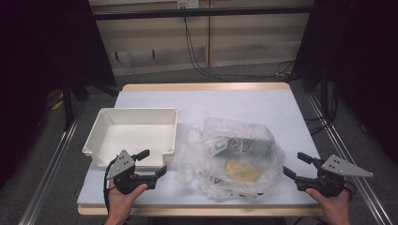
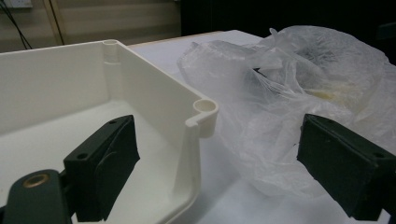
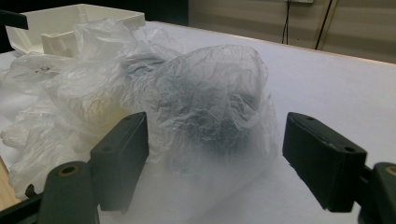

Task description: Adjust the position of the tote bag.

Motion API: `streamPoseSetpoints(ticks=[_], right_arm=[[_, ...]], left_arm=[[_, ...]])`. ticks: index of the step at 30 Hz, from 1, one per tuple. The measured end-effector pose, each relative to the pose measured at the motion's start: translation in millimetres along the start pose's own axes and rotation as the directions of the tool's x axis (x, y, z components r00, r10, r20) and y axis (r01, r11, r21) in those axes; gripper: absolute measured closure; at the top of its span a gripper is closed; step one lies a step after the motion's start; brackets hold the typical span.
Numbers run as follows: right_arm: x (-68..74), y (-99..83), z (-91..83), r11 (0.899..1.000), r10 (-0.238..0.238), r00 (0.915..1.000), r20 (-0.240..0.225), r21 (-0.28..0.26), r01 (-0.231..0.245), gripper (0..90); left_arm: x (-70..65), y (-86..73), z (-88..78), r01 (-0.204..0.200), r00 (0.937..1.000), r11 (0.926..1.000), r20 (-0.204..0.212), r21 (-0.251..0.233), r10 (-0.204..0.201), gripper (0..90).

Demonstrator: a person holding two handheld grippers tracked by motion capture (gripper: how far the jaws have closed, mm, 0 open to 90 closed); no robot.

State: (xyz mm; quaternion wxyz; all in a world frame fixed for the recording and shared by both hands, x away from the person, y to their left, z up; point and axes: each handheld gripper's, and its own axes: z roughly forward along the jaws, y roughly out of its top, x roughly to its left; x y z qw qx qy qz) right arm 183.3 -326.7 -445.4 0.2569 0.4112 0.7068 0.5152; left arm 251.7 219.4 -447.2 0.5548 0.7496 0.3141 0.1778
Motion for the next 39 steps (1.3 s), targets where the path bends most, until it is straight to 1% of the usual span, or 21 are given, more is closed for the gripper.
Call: streamPoseSetpoints(ticks=[8,9,12,13,14,17,18,20,22,23,24,25,26,27,28,29,31,32,33,34,39], right_arm=[[0.8,1.9,1.2,1.000,0.009,0.9998,-0.017,-0.005,-0.009,29.9],[1.8,3.0,1.4,1.000,0.009,0.9995,-0.032,-0.005,-0.009,34.0],[3.9,4.5,2.4,1.000,0.002,0.9991,-0.042,-0.003,-0.002,36.9],[6.9,6.0,4.4,1.000,-0.001,0.9988,-0.049,0.015,0.001,43.0],[9.0,6.2,5.4,1.000,-0.005,0.9979,-0.064,0.018,0.006,44.0],[12.9,6.8,8.4,0.999,-0.011,0.9964,-0.084,0.030,0.014,46.8],[14.9,7.3,10.1,0.999,-0.010,0.9959,-0.090,0.042,0.014,48.1],[19.7,9.6,16.3,0.998,0.001,0.9916,-0.129,0.058,0.007,52.3],[23.4,11.3,20.0,0.998,0.006,0.9820,-0.189,0.061,0.006,53.8],[23.4,11.3,20.0,0.998,0.006,0.9820,-0.189,0.061,0.006,53.8],[29.2,13.5,23.8,0.997,0.004,0.9750,-0.222,0.076,0.013,55.0],[32.7,14.8,25.2,0.997,0.002,0.9712,-0.238,0.079,0.017,55.5],[36.4,16.4,26.5,0.996,-0.004,0.9688,-0.248,0.084,0.025,55.9],[40.5,18.0,27.7,0.996,-0.006,0.9671,-0.254,0.089,0.029,56.5],[40.5,18.0,27.7,0.996,-0.006,0.9671,-0.254,0.089,0.029,56.5],[49.2,20.9,31.5,0.994,-0.022,0.9607,-0.277,0.095,0.050,56.6],[53.5,22.4,33.4,0.993,-0.028,0.9595,-0.280,0.106,0.060,57.1],[60.4,24.7,37.2,0.991,-0.035,0.9515,-0.306,0.113,0.073,58.6],[60.4,24.7,37.2,0.991,-0.035,0.9515,-0.306,0.113,0.073,58.6],[66.6,27.5,40.4,0.990,-0.042,0.9437,-0.328,0.117,0.085,59.7],[87.6,31.5,56.8,0.982,-0.071,0.9143,-0.399,0.132,0.133,62.9]], left_arm=[[-5.8,-0.5,2.0,-0.009,0.9998,0.9999,0.018,0.006,0.009,14.1],[-7.9,-1.1,3.2,-0.008,1.0000,0.9998,0.004,0.017,0.008,14.1],[-9.0,-2.0,2.8,-0.025,0.9997,0.9989,0.002,0.039,0.025,14.1],[-11.6,-4.1,3.2,-0.022,0.9996,0.9982,0.017,0.057,0.021,14.7],[-12.9,-4.6,3.7,-0.022,0.9993,0.9978,0.033,0.062,0.020,15.9],[-15.1,-2.9,3.3,-0.044,0.9986,0.9963,0.031,0.074,0.042,19.9],[-16.3,-2.5,3.6,-0.048,0.9978,0.9965,0.048,0.068,0.045,19.9],[-19.7,-2.7,4.5,-0.059,0.9965,0.9955,0.062,0.073,0.055,22.8],[-22.7,-2.6,5.9,-0.078,0.9940,0.9927,0.084,0.092,0.070,25.9],[-22.7,-2.6,5.9,-0.078,0.9940,0.9927,0.084,0.092,0.070,25.8],[-24.9,-2.6,6.4,-0.077,0.9925,0.9924,0.102,0.096,0.067,24.8],[-24.9,-2.6,6.4,-0.077,0.9925,0.9924,0.102,0.096,0.067,24.7],[-28.0,-1.9,7.4,-0.098,0.9908,0.9889,0.105,0.112,0.086,25.2],[-28.8,-1.3,8.8,-0.084,0.9891,0.9910,0.129,0.104,0.071,26.5],[-28.8,-1.3,8.8,-0.084,0.9891,0.9910,0.129,0.104,0.071,28.5],[-30.3,-0.1,9.7,-0.079,0.9887,0.9910,0.136,0.108,0.064,30.8],[-33.3,1.4,14.4,-0.067,0.9866,0.9930,0.155,0.097,0.051,31.3],[-35.2,2.4,16.9,-0.082,0.9840,0.9916,0.166,0.100,0.065,33.5],[-37.3,3.2,19.0,-0.102,0.9821,0.9889,0.169,0.108,0.082,33.5],[-38.1,3.8,21.0,-0.119,0.9785,0.9865,0.182,0.112,0.097,35.8],[-42.3,2.2,26.6,-0.125,0.9747,0.9829,0.201,0.135,0.097,39.9]])
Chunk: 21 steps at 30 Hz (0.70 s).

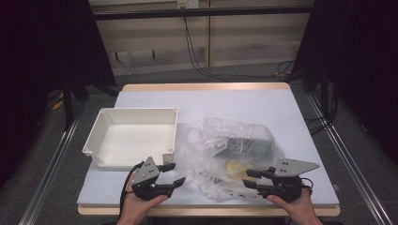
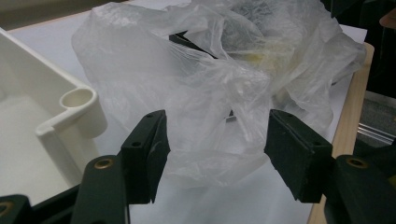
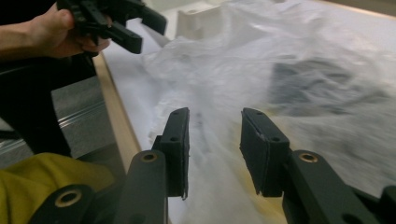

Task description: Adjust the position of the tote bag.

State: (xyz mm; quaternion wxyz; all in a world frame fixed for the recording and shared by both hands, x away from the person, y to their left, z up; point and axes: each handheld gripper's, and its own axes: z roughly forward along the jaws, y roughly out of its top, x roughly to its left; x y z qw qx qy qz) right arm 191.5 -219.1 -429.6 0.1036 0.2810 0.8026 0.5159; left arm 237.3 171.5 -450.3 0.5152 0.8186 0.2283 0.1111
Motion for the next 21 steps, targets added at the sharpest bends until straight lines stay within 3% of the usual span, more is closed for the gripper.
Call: streamPoseSetpoints(ticks=[7,8,9,10,16,21], right_arm=[[10.2,4.6,33.5,0.998,-0.023,0.9971,-0.073,0.062,0.027,68.1],[15.9,8.0,43.8,0.996,-0.035,0.9937,-0.106,0.076,0.044,69.6],[15.9,8.0,43.8,0.996,-0.035,0.9937,-0.106,0.076,0.044,69.6],[20.8,10.4,54.5,0.994,-0.033,0.9908,-0.131,0.103,0.047,70.4],[28.2,14.3,79.1,0.983,-0.063,0.9841,-0.166,0.159,0.090,71.0],[27.6,12.9,98.6,0.974,-0.051,0.9860,-0.159,0.209,0.084,65.7]], left_arm=[[-6.2,1.9,-0.1,-0.002,1.0000,1.0000,0.002,0.000,0.002,44.9],[-5.7,2.8,-0.1,-0.011,0.9999,0.9999,0.007,0.005,0.011,47.7],[-5.6,3.2,0.5,-0.010,0.9999,0.9999,0.011,0.004,0.010,47.7],[-5.8,4.9,1.5,-0.017,0.9997,0.9998,0.020,0.010,0.017,50.0],[-7.4,6.8,7.2,-0.023,0.9989,0.9997,0.042,0.010,0.022,54.0],[-7.2,9.7,16.3,-0.013,0.9976,0.9998,0.068,0.017,0.011,50.9]])
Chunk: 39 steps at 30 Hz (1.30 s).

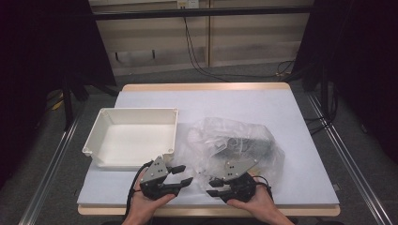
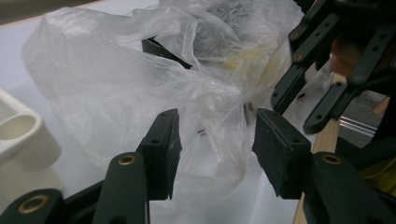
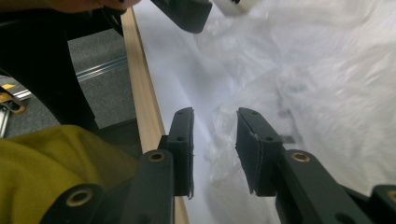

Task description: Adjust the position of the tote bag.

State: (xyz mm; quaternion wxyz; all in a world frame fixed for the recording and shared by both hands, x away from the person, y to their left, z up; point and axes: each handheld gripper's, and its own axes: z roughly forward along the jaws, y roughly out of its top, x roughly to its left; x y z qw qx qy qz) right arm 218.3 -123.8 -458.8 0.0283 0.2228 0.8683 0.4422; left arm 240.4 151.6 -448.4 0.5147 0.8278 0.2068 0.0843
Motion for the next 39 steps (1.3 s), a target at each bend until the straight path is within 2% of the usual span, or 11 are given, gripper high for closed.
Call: streamPoseSetpoints(ticks=[8,13,15,17,20,23,28,32,33,37,39], right_arm=[[-5.1,-9.4,14.5,0.999,-0.002,1.0000,0.004,0.046,0.002,59.3],[-3.0,-11.6,22.1,0.996,-0.040,0.9992,0.003,0.080,0.039,60.1],[-4.7,-11.8,22.0,0.997,-0.031,0.9995,-0.002,0.075,0.031,64.4],[-5.0,-13.2,22.2,0.997,-0.030,0.9995,0.008,0.067,0.029,67.5],[-2.3,-13.6,22.2,0.995,-0.066,0.9969,0.043,0.073,0.062,76.0],[-2.7,-13.8,21.5,0.995,-0.067,0.9972,0.036,0.074,0.064,83.3],[-2.3,-13.9,20.3,0.993,-0.096,0.9950,0.027,0.078,0.094,87.1],[-3.8,-15.1,11.2,0.996,-0.067,0.9973,0.029,0.055,0.065,87.9],[-3.1,-15.5,2.3,0.998,-0.048,0.9987,0.019,0.029,0.048,88.1],[-5.6,-14.6,-13.9,0.999,-0.029,0.9996,-0.003,-0.022,0.029,89.0],[-5.7,-15.1,-20.2,0.998,-0.039,0.9993,-0.001,-0.041,0.038,89.2]], left_arm=[[-3.8,0.1,14.0,-0.008,0.9997,0.9996,0.022,0.025,0.007,49.7],[0.2,0.3,28.1,-0.005,0.9998,0.9988,0.022,0.049,0.004,46.5],[1.3,1.1,32.6,0.015,0.9995,0.9991,0.028,0.040,-0.016,46.4],[1.7,2.3,33.9,0.009,0.9999,0.9991,0.007,0.040,-0.009,51.8],[6.3,-0.1,31.4,0.030,0.9994,0.9986,0.018,0.044,-0.030,56.5],[5.5,-0.6,28.4,0.024,0.9997,0.9987,0.001,0.045,-0.025,63.7],[3.4,-2.0,26.2,0.013,0.9988,0.9982,0.047,0.058,-0.016,69.7],[3.3,-1.9,26.9,0.020,0.9964,0.9981,0.081,0.059,-0.024,77.9],[3.9,-1.4,27.5,0.022,0.9954,0.9980,0.092,0.059,-0.028,79.6],[7.2,0.3,25.2,0.043,0.9941,0.9981,0.097,0.043,-0.047,84.2],[9.0,1.3,20.8,0.033,0.9945,0.9985,0.098,0.045,-0.037,84.4]])
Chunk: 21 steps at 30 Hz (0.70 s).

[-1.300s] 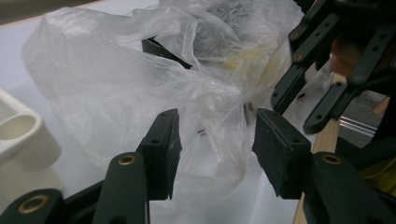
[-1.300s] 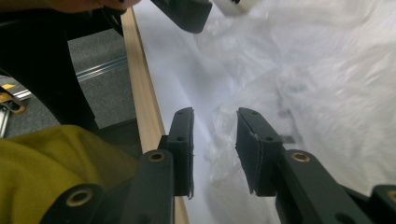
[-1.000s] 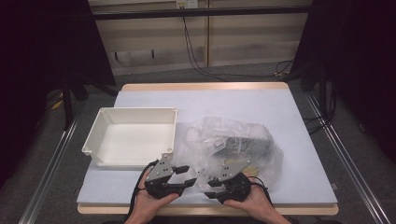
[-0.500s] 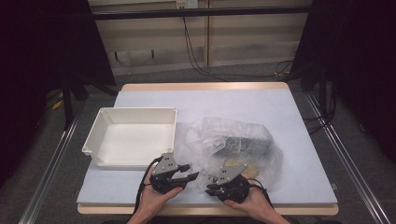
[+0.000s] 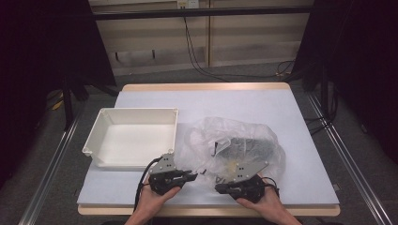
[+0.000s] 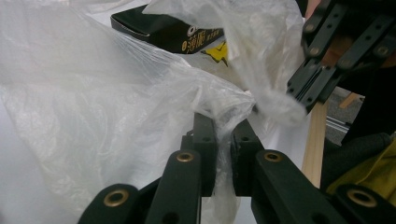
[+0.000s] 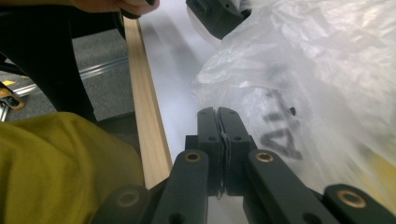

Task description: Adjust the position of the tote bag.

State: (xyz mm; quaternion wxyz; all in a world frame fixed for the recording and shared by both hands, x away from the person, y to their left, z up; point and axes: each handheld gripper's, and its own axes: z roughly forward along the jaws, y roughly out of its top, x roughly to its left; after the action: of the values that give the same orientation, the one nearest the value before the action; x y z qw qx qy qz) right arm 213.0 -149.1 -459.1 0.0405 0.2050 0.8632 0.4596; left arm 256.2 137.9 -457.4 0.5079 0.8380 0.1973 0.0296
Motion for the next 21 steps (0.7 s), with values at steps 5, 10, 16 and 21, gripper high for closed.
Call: streamPoseSetpoints(ticks=[5,10,16,21], right_arm=[[-4.0,-1.1,-13.9,0.999,0.018,0.9996,0.023,-0.033,-0.017,89.6],[-8.4,1.2,-30.5,0.996,0.043,0.9981,0.045,-0.077,-0.040,89.8],[-11.6,5.1,-48.4,0.992,0.051,0.9964,0.068,-0.119,-0.043,89.8],[-23.4,6.3,-68.2,0.987,0.074,0.9914,0.108,-0.151,-0.057,89.8]], left_arm=[[-0.3,-0.5,-4.6,0.009,0.9998,0.9999,0.017,-0.012,-0.009,84.7],[-2.6,-0.2,-3.4,0.009,0.9996,0.9998,0.029,-0.016,-0.009,84.6],[1.0,0.9,-8.9,0.023,0.9997,0.9993,0.014,-0.030,-0.022,84.6],[1.3,3.6,-6.3,0.019,0.9996,0.9992,0.022,-0.035,-0.018,84.8]])
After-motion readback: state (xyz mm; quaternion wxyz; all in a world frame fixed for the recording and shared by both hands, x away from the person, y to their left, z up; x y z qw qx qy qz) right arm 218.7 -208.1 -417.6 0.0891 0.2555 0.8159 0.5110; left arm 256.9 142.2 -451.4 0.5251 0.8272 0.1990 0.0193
